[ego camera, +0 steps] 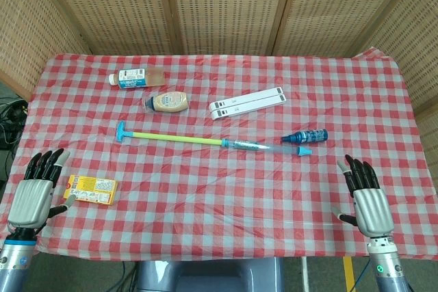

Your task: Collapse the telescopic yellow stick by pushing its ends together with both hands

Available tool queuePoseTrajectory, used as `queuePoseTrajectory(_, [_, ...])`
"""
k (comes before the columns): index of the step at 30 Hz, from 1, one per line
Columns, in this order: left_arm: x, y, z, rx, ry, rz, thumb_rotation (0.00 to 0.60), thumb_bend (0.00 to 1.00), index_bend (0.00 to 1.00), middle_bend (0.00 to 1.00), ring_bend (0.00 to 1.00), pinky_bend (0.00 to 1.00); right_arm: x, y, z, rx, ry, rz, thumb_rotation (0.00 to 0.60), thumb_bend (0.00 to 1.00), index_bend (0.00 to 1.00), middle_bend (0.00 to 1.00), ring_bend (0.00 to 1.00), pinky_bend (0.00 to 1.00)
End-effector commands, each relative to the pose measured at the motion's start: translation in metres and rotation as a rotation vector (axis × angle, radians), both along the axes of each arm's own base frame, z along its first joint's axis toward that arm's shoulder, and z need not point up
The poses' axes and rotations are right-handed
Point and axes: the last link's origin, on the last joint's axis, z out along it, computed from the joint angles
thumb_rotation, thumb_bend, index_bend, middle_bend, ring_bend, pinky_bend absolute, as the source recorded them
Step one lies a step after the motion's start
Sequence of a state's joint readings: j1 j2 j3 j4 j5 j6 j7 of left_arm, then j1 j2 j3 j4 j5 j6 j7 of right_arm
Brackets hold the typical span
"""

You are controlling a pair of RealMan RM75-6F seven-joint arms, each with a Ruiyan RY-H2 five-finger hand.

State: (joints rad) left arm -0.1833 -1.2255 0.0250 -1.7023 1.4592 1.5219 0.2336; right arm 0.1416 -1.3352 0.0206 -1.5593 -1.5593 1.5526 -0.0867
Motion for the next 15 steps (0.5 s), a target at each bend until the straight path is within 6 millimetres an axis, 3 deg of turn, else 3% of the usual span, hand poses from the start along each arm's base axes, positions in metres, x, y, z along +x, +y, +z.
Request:
queuePoseTrajectory(1, [-0.0006,-0.0001,0.0004,-0.002,0.001,0.002,0.6,0.23,0.0,0.0,0.0,0.0,-0.0002,-0.0001,-0.0007,0.003,0.002,-0.002,0.6,0.17,0.0,0.0,0.0,0.0])
queuePoseTrajectory(15, [-0.0007,0.0029,0.0008,-0.001,0.005,0.009,0.6,0.23,0.0,0.0,0.0,0.0,0.0008,-0.0012,0.0021,-0.002,-0.013,0.002,0.6,0.17,0.0,0.0,0.0,0.0])
